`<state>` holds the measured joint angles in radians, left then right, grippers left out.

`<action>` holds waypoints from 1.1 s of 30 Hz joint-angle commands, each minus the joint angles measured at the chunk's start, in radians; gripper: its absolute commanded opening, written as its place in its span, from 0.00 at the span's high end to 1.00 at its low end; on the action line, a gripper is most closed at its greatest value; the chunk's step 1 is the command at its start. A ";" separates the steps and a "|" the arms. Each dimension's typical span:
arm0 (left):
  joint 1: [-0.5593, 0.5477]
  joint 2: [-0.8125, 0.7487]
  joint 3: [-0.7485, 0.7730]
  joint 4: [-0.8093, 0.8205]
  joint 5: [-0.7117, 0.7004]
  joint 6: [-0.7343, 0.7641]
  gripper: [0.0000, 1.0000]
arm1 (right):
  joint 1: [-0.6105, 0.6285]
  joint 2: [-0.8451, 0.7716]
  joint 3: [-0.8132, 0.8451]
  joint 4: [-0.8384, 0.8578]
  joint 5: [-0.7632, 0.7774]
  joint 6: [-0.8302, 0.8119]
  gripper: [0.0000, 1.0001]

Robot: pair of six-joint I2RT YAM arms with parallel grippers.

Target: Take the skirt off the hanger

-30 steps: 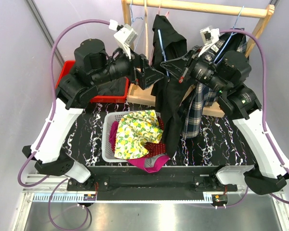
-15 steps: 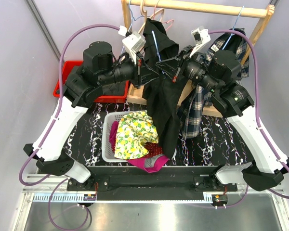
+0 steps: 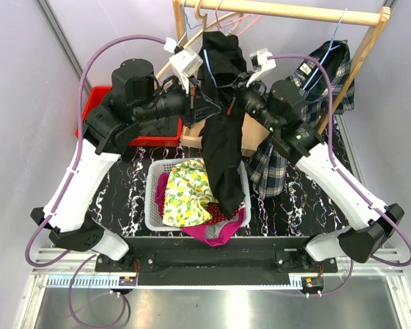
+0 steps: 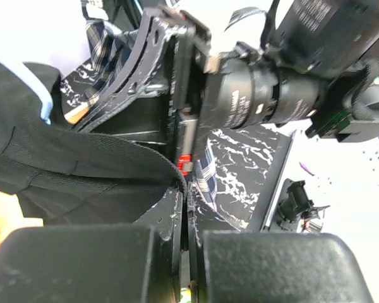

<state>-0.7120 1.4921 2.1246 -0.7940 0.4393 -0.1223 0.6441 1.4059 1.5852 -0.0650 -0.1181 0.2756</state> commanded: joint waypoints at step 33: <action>-0.046 -0.066 0.011 -0.001 0.004 0.153 0.01 | -0.009 -0.297 0.130 0.016 0.204 -0.124 1.00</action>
<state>-0.7528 1.4395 2.1334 -0.8227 0.4980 -0.0105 0.6403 1.1057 1.7378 -0.0509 0.1310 0.1242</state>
